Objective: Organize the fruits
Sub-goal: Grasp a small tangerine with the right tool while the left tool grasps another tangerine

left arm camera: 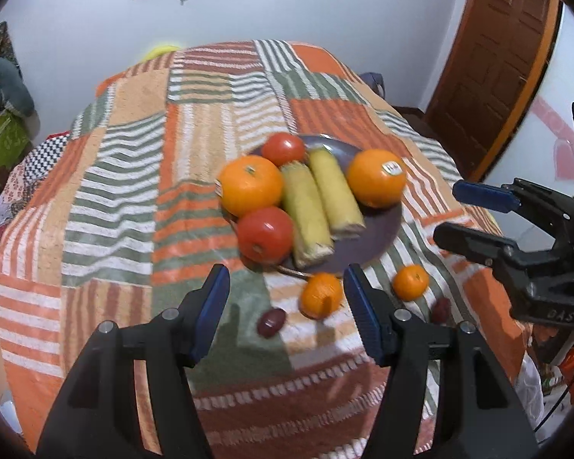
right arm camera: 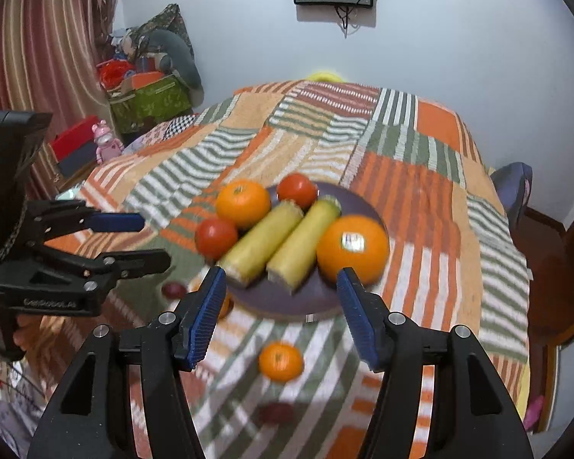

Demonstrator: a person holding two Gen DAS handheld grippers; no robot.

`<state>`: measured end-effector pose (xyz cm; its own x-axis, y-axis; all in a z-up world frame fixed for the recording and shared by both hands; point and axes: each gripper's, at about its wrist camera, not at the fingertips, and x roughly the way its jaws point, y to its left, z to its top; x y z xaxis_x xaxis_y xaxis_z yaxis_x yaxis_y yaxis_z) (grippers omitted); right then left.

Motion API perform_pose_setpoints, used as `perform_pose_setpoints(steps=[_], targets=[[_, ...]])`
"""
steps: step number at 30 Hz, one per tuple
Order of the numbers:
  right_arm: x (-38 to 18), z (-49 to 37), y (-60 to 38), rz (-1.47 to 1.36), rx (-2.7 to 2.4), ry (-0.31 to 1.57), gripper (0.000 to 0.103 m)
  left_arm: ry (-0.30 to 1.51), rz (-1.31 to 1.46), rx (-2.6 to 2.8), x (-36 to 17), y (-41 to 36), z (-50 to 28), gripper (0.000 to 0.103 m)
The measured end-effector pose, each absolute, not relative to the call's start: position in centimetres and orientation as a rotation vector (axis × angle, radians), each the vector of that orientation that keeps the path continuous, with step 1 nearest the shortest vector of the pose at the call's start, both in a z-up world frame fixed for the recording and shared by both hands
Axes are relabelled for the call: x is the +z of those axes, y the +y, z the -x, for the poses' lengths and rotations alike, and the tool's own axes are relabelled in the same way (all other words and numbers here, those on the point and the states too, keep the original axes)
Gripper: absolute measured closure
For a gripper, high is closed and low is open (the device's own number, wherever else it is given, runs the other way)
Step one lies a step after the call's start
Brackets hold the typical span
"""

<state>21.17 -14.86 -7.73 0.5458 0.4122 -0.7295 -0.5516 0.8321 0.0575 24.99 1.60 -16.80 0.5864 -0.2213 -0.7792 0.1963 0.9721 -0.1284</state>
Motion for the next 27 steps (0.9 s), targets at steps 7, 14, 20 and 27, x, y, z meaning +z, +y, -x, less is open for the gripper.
perform_pose_setpoints(steps=[7,14,20,27], targets=[[-10.2,-19.9,-16.2,0.173,0.578,0.866,0.046,0.951,0.004,-0.283,-18.4,-0.4,-25.0,0.041],[-12.4,-19.6,-16.6,0.172,0.584,0.911,0.047,0.979,-0.028,-0.304,-20.1,-1.3,-25.4,0.044],[-13.5,-19.5,-16.6,0.163,0.581,0.932,0.047,1.009,-0.043,-0.323,-21.4,-1.8,-25.9,0.049],[-14.7,-19.9,-16.2,0.150,0.601,0.957,0.056,1.012,-0.062,-0.318,-22.2,-1.9,-26.4,0.053]])
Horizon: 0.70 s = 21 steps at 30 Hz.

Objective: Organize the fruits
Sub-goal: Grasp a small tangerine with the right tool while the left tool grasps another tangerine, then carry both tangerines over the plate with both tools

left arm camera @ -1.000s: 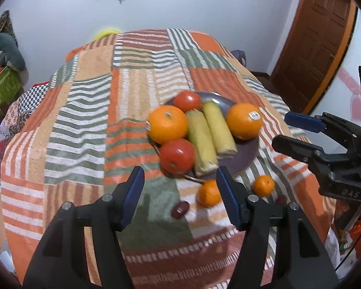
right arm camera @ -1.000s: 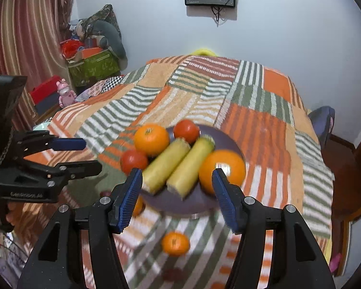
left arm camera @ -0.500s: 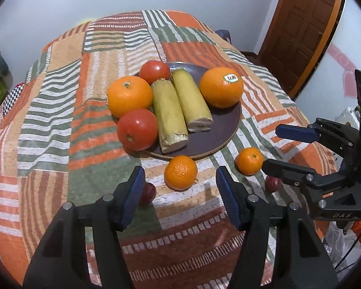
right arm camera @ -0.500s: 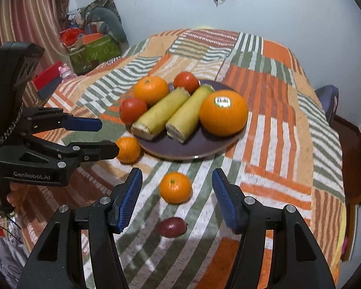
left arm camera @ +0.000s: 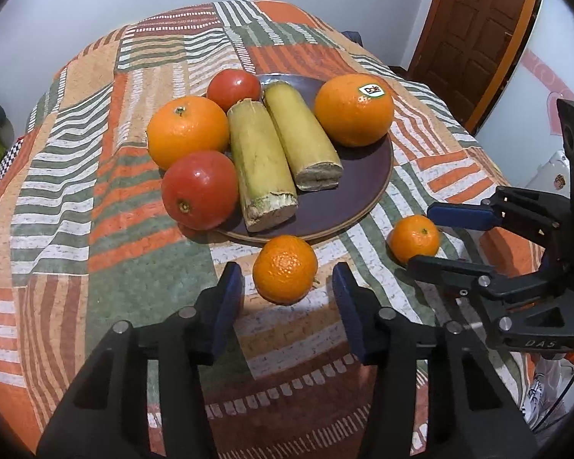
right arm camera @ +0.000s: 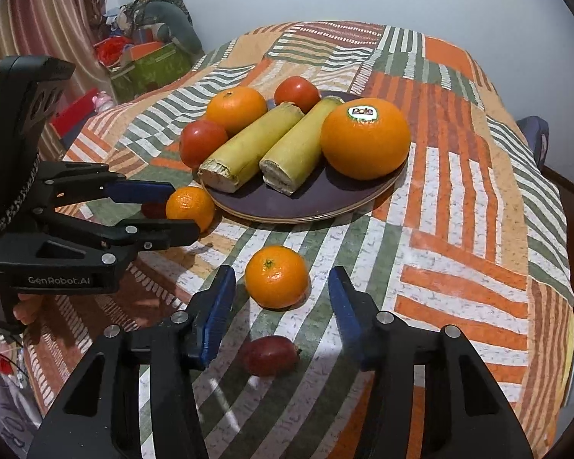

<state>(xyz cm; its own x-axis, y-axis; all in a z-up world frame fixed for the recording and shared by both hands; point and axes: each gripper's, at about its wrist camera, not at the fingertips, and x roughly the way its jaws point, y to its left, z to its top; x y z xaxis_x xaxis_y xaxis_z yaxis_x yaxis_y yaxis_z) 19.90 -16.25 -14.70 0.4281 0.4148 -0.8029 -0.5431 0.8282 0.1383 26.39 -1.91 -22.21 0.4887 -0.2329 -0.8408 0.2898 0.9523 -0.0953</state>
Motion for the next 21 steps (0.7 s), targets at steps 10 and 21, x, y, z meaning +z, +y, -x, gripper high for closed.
perform_pose_setpoints(steps=[10,21], targets=[[-15.1,-19.9,-16.0,0.145,0.612,0.951,0.071,1.026,-0.078,-0.313,-23.1,-2.1,-26.7,0.066],[-13.8,-19.9,-16.7,0.120,0.603,0.912,0.071,0.999,-0.060,-0.320,-21.3,-1.9,-26.1,0.067]])
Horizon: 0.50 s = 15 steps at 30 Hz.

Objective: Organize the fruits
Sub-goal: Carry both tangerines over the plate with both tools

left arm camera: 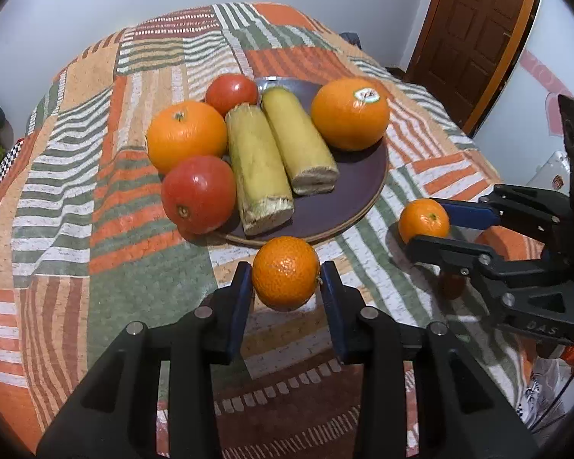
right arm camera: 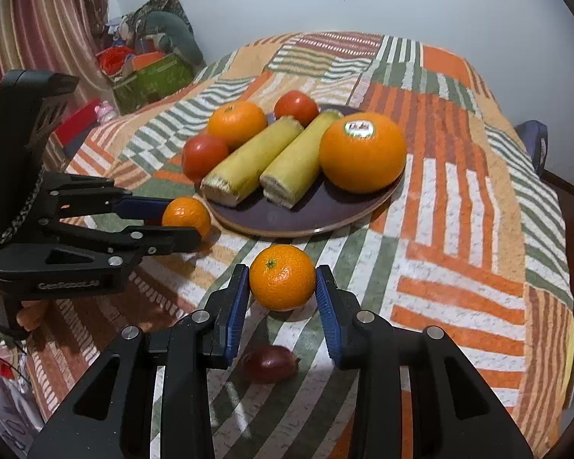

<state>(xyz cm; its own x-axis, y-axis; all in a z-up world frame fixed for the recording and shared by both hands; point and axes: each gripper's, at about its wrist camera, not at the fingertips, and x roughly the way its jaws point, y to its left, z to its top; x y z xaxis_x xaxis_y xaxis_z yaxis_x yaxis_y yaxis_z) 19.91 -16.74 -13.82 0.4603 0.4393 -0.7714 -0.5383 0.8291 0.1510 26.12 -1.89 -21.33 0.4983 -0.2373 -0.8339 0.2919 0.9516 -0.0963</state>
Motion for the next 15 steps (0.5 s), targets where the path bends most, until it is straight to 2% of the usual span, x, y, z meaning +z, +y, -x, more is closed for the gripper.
perform_pose_setpoints(steps=[15], targets=[[-12.0,-22.5,-16.6,0.104,0.585,0.850,0.071,0.920,-0.039,-0.322,-18.0,-2.3,-28.2,0.067]])
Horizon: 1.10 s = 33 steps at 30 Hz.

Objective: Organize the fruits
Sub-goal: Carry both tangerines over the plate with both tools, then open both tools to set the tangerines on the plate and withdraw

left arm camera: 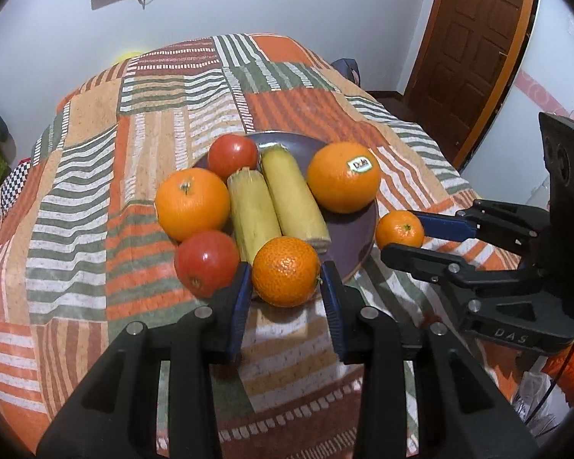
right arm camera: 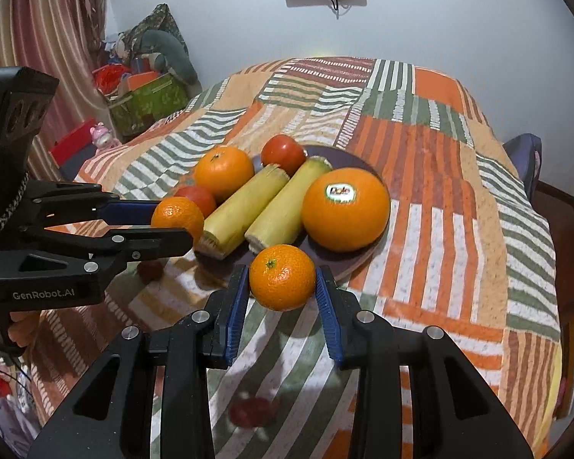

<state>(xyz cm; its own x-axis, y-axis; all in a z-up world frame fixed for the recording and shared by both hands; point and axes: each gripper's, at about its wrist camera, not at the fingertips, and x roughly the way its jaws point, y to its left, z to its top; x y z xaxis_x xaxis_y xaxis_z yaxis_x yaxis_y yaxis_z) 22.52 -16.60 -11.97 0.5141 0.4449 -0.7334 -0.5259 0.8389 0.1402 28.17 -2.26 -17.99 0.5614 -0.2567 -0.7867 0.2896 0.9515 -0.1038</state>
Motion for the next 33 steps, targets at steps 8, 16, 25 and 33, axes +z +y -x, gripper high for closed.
perform_pose_setpoints(steps=[8,16,25,33], targets=[[-12.3,-23.7,-16.6,0.116,0.574,0.853,0.071,0.925,-0.041,-0.315,-18.3,-2.6,-29.9,0.067],[-13.3,-24.9,-16.4,0.122,0.582,0.885,0.071,0.933,-0.073,-0.304,-18.9,-3.1,-31.7,0.067],[-14.8,-25.5,-15.7,0.140,0.605,0.920,0.071,0.912,-0.097,-0.301,-19.2,-4.1,-33.3,0.067],[-15.0,-25.8,-15.5,0.138,0.613,0.923,0.071,0.916,-0.085,-0.304,-19.7,-4.3,-34.1,0.066]])
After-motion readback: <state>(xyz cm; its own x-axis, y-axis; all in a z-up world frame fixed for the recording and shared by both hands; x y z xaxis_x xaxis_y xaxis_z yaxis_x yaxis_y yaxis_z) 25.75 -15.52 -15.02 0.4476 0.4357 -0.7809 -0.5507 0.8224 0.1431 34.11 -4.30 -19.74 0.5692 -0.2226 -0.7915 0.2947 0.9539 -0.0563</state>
